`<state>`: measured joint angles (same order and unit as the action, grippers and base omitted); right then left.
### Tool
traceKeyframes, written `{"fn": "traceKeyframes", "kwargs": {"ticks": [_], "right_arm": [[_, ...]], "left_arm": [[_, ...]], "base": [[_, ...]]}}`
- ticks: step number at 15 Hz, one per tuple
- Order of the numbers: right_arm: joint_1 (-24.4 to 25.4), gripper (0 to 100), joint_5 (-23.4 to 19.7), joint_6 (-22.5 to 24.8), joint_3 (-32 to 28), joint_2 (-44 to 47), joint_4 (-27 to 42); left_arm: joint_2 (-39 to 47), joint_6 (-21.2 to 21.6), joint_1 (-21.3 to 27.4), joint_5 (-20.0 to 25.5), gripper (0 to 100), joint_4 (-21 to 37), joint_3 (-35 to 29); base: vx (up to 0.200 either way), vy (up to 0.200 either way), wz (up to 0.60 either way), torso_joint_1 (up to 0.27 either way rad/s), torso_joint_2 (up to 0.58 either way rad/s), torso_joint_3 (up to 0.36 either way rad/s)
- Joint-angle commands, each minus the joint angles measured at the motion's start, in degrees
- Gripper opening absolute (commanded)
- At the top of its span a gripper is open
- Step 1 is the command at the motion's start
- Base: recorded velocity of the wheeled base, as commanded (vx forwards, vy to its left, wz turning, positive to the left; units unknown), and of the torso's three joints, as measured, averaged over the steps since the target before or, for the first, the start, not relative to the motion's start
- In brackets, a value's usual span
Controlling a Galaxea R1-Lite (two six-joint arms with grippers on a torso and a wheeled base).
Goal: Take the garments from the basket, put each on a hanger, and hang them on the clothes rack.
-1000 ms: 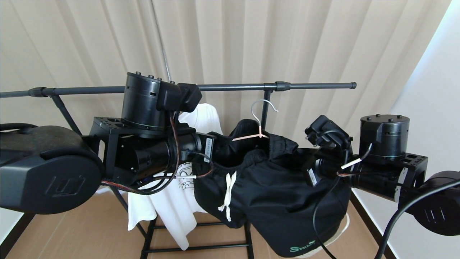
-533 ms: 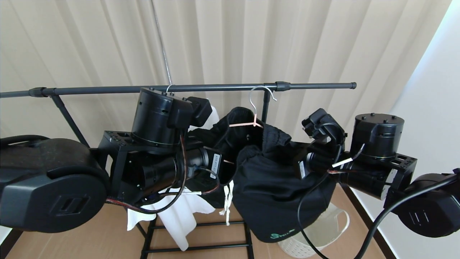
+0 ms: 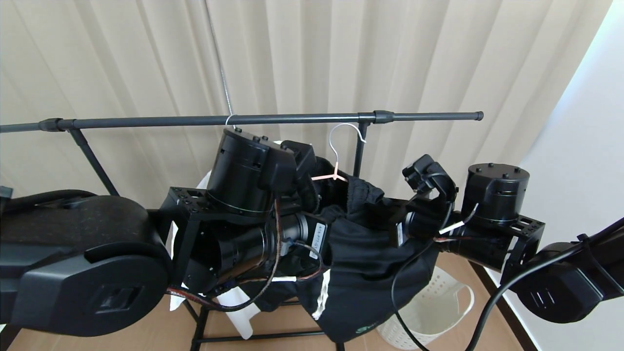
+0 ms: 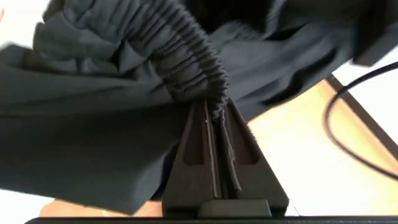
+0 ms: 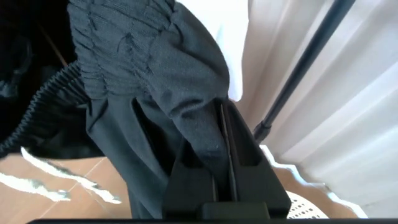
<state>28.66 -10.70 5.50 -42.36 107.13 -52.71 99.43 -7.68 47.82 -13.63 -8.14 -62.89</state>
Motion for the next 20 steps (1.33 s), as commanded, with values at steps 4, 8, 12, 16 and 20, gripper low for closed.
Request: {"fn": "traceKeyframes", "kwargs": {"ticks": [4,8,12,16,20], "right_arm": [[-0.3,0,-0.3,-1.2,0.0,-0.3,-0.5],[-0.5,0,-1.0,-2.3,1.1,-0.3,-5.3],[-1.2,0,-4.0,-2.5,2.3,-2.2,-6.0],[-1.9,0,-6.1,-2.3,3.5,-2.6,-8.7],[-1.9,0,-6.1,-2.3,4.0,-2.6,-9.1]], "left_arm": [[0.6,-0.5,0.2,0.0,0,0.0,0.4],[0.6,-0.5,-0.6,-0.1,0,0.1,0.5],[1.6,-0.6,-1.6,-0.1,0,0.0,0.5],[2.9,-1.4,-1.7,-0.1,0,-0.4,0.1],[2.4,-1.4,-1.6,-0.2,100,-0.4,0.5]], "base": [[0.000,0.000,0.00,0.000,0.00,0.000],[0.000,0.000,0.00,0.000,0.00,0.000],[0.000,0.000,0.00,0.000,0.00,0.000],[0.000,0.000,0.00,0.000,0.00,0.000],[0.000,0.000,0.00,0.000,0.00,0.000]]}}
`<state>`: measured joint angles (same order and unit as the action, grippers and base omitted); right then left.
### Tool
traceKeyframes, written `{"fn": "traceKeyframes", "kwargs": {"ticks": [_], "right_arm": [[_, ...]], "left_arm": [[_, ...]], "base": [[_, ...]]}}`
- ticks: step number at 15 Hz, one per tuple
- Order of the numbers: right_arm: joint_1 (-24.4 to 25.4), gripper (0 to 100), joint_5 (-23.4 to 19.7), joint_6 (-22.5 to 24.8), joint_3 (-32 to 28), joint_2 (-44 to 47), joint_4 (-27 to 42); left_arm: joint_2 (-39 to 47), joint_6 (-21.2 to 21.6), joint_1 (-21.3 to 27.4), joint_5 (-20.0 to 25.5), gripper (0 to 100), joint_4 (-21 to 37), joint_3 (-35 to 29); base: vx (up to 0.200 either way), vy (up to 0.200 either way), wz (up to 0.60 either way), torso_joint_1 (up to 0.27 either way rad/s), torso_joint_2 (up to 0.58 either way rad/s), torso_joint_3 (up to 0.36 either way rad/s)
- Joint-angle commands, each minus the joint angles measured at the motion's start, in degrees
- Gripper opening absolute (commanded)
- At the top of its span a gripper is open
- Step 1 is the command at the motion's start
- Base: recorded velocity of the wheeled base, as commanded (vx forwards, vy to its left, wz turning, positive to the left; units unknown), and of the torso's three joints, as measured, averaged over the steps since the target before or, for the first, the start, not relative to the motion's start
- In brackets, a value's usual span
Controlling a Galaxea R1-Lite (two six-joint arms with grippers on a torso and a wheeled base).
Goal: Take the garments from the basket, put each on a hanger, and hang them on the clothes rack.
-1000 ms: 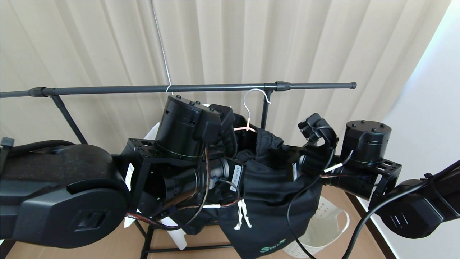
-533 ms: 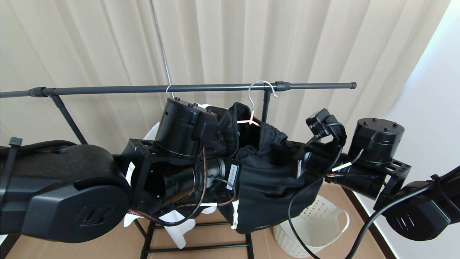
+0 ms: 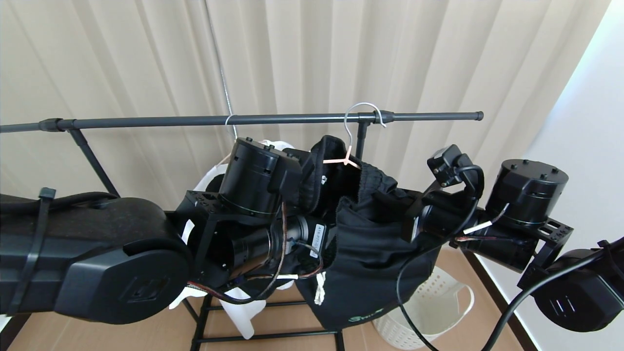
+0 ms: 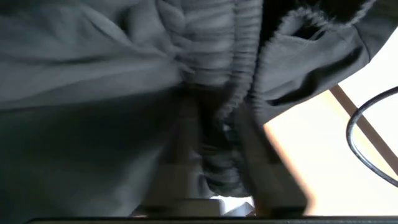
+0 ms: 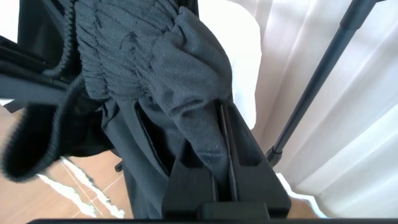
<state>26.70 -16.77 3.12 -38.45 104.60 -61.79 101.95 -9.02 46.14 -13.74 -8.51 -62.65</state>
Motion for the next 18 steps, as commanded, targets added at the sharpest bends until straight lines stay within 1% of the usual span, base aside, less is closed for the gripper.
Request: {"fn": "traceKeyframes", "kwargs": {"ticks": [1,5,7,11,12,14,15,16,17,18], "right_arm": [[0.0,0,0.0,0.0,0.0,0.0,0.0],[-0.1,0,0.0,0.0,0.0,0.3,0.0],[-0.1,0,0.0,0.1,0.0,0.4,0.0],[-0.1,0,0.1,0.2,0.4,0.8,0.0],[-0.1,0,0.0,0.4,0.8,0.9,-0.1],[-0.1,0,-1.9,1.2,1.5,0.8,-0.1],[-0.1,0,-3.5,2.1,2.3,0.7,-0.2],[-0.1,0,-3.6,2.9,2.7,0.6,-0.1],[-0.1,0,-3.7,3.5,3.2,0.6,-0.2],[-0.1,0,-3.8,3.8,3.5,0.7,-0.6]], "left_arm": [[-1.1,0.0,0.1,-0.2,100,0.0,0.9],[-6.9,0.5,1.8,-0.5,100,0.1,4.9],[-8.3,0.6,1.9,-0.5,100,0.2,5.8],[-14.1,2.6,1.4,-0.5,100,0.2,7.7],[-15.9,4.0,0.6,-0.5,100,0.3,7.8],[-17.9,7.2,-1.8,-0.2,100,0.4,7.8],[-19.4,10.3,-4.1,0.2,100,0.4,7.6],[-19.9,12.4,-5.4,0.6,100,0.4,7.5],[-19.9,14.6,-6.9,2.0,100,0.4,7.5],[-19.8,16.6,-8.5,4.9,100,0.4,7.5]], "base": [[0.000,0.000,0.00,0.000,0.00,0.000],[0.000,0.000,0.00,0.000,0.00,0.000],[0.000,0.000,0.00,0.000,0.00,0.000],[0.000,0.000,0.00,0.000,0.00,0.000],[0.000,0.000,0.00,0.000,0.00,0.000],[0.000,0.000,0.00,0.000,0.00,0.000],[0.000,0.000,0.00,0.000,0.00,0.000],[0.000,0.000,0.00,0.000,0.00,0.000],[0.000,0.000,0.00,0.000,0.00,0.000],[0.000,0.000,0.00,0.000,0.00,0.000]]}}
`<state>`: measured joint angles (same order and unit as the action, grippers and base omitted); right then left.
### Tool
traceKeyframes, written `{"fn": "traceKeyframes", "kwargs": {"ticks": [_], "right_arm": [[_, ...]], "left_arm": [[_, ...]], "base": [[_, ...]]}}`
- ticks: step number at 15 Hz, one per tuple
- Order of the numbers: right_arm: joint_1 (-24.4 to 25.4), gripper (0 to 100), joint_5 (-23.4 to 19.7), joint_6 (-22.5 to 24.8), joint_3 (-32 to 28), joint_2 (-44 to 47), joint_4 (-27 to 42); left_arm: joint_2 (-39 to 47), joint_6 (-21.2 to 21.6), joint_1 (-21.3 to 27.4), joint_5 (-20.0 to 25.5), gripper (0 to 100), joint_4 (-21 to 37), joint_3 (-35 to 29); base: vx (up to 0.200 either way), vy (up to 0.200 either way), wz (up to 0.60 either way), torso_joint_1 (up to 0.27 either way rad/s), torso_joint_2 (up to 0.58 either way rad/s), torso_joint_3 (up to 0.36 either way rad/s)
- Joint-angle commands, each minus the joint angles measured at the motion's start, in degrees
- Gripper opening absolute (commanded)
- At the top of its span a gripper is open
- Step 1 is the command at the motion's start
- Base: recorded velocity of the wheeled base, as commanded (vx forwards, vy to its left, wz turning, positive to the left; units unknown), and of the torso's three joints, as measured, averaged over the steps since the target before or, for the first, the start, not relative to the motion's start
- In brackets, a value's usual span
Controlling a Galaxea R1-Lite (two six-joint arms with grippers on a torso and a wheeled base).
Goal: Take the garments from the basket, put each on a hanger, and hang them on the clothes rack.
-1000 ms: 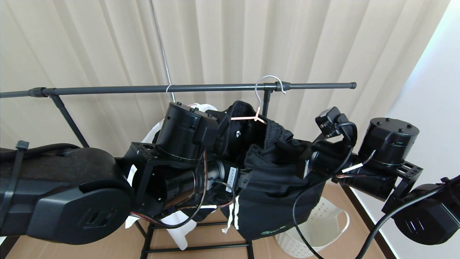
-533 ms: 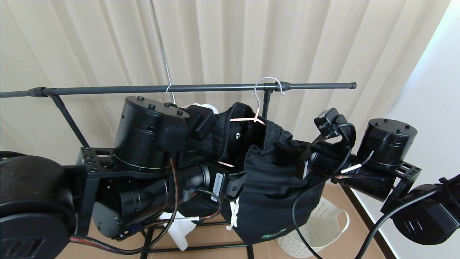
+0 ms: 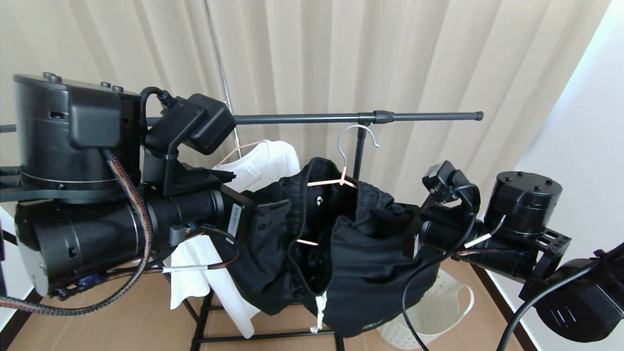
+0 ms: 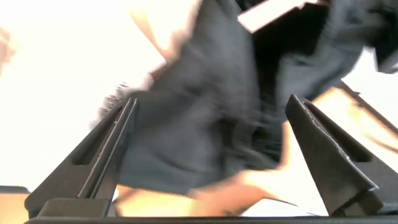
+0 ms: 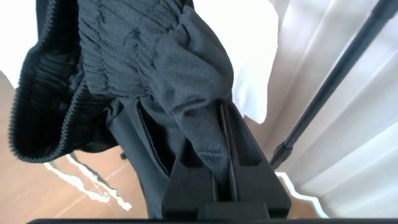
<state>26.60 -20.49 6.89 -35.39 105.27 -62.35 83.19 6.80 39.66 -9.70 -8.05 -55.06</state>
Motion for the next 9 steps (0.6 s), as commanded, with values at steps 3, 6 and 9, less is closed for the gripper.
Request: {"fn": "traceKeyframes", "kwargs": {"ticks": [3,6,9], "right_arm": [[0.0,0,-2.5,1.5,2.3,0.5,-3.1],[0.1,0,-2.8,2.6,3.0,0.5,-3.1],[0.1,0,-2.8,2.7,3.1,0.5,-3.1]], "left_arm": [[-0.2,5.6,-6.9,11.9,100,0.0,-0.7],[3.9,10.2,-11.7,25.8,100,1.6,-3.4],[7.5,11.9,-14.1,34.8,100,15.2,-13.2]], "base": [[0.000,0.000,0.00,0.000,0.00,0.000],[0.000,0.000,0.00,0.000,0.00,0.000],[0.000,0.000,0.00,0.000,0.00,0.000]]}}
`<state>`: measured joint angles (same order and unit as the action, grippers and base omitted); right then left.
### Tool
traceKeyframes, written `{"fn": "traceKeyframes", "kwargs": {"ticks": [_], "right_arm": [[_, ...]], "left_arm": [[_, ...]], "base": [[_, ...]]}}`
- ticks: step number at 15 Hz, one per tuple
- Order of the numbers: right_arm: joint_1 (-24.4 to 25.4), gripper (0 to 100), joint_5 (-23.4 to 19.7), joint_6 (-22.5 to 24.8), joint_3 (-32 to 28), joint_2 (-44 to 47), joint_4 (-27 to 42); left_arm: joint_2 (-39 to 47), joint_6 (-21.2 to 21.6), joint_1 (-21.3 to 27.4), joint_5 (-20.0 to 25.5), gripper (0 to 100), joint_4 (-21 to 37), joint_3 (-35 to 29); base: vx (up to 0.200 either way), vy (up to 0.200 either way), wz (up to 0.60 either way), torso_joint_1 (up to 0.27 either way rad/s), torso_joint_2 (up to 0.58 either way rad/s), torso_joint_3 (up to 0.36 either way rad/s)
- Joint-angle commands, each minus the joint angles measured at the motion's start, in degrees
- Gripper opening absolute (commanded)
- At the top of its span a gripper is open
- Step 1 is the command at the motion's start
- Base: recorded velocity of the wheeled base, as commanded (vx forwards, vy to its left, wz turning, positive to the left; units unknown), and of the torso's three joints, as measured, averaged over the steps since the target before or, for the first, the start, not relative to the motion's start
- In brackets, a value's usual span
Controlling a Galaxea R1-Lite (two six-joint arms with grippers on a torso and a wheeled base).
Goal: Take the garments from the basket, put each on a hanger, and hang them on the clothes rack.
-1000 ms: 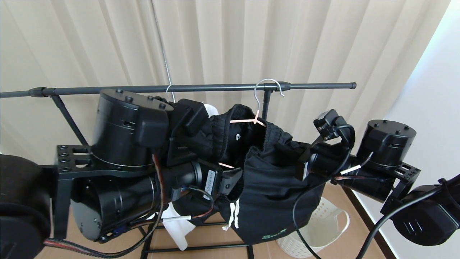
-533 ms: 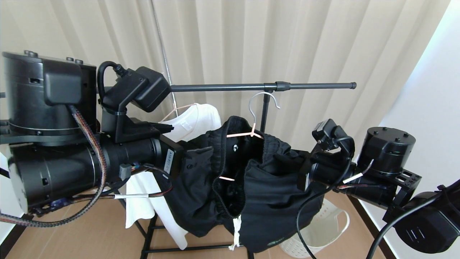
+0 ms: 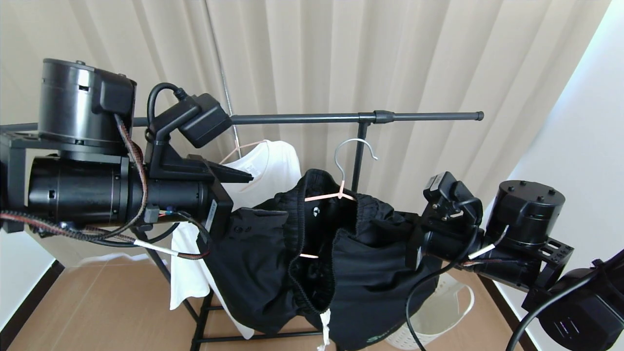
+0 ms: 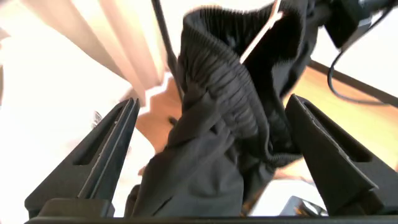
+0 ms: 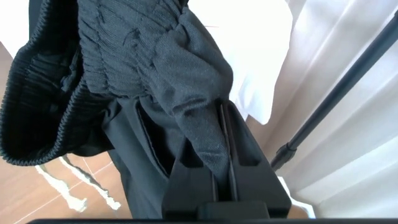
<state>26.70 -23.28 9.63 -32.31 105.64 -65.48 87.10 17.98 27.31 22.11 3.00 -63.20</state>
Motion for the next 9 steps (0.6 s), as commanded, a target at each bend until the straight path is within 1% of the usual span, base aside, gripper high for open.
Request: {"fn": "traceKeyframes", "kwargs": {"ticks": [1,3,4,6,9], "right_arm": [[0.0,0,-0.1,0.7,0.1,0.2,0.0],[0.1,0,-0.1,1.4,0.8,0.1,0.0],[0.2,0,-0.1,1.4,0.8,0.0,0.0],[0.4,0,-0.1,1.4,0.9,-0.1,0.0],[0.4,0,-0.1,1.4,1.2,-0.3,-0.1]], "left_arm": [[5.4,3.6,-2.6,4.7,100,6.8,-7.1],[7.9,8.3,-3.1,8.4,100,7.5,-7.7],[8.9,9.4,-3.0,9.8,100,7.5,-7.7],[10.7,11.1,-3.0,10.9,100,7.3,-8.3],[12.0,13.1,-3.0,14.5,100,7.3,-8.5]], "base": [[0.000,0.000,0.00,0.000,0.00,0.000],[0.000,0.000,0.00,0.000,0.00,0.000],[0.000,0.000,0.00,0.000,0.00,0.000],[0.000,0.000,0.00,0.000,0.00,0.000],[0.000,0.000,0.00,0.000,0.00,0.000]]}}
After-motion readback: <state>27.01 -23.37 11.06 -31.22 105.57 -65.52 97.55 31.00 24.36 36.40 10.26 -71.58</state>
